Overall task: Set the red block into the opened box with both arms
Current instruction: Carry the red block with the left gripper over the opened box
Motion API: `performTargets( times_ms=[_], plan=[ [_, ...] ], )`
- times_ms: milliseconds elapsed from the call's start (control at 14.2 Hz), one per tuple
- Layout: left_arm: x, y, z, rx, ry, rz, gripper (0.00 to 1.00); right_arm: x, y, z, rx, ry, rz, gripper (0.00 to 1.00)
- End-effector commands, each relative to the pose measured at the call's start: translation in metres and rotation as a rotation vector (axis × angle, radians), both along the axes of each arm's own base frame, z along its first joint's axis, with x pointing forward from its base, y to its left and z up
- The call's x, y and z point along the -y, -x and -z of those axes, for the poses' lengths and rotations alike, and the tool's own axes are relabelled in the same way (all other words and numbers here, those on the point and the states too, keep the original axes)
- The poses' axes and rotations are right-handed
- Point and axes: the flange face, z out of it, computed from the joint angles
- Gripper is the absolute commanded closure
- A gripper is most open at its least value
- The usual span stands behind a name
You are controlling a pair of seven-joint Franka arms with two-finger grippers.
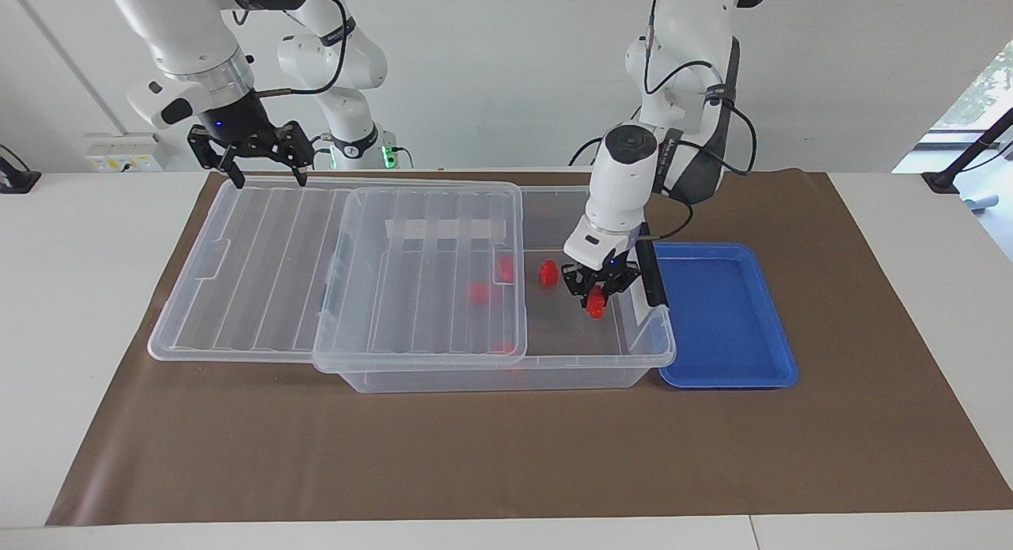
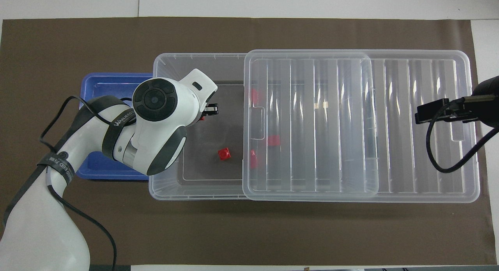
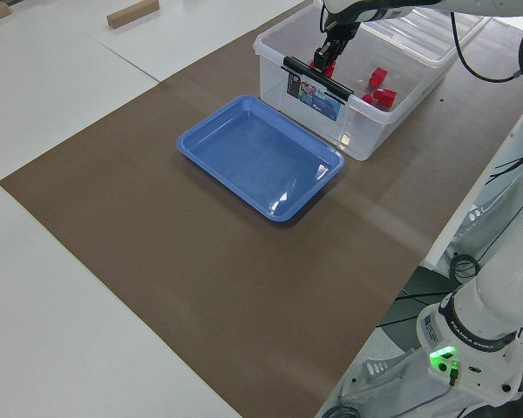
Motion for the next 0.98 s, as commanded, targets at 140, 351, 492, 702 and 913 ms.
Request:
performTargets(
  times_ms=[140, 351, 492, 702, 913],
  plan=[
    [0.017, -0.017, 0.039, 0.051, -0.037, -0.010, 1.00, 0.002, 0.002, 0.001, -0.011, -0.014, 0.019, 0.00],
    [0.019, -0.020, 0.055, 0.057, -0.024, -0.006, 1.00, 0.002, 0.003, 0.002, -0.019, -0.013, 0.018, 0.00],
    [0.017, -0.022, 0.062, 0.064, -0.013, -0.008, 1.00, 0.003, 0.006, 0.000, -0.016, 0.002, 0.019, 0.00],
    [0.016, -0.022, 0.061, 0.062, -0.012, -0.011, 0.00, 0.004, 0.007, 0.004, -0.025, 0.004, 0.022, 0.00],
    [0.014, -0.019, 0.046, 0.072, -0.008, -0.015, 0.00, 0.011, 0.007, 0.004, -0.025, 0.004, 0.034, 0.00]
  ],
)
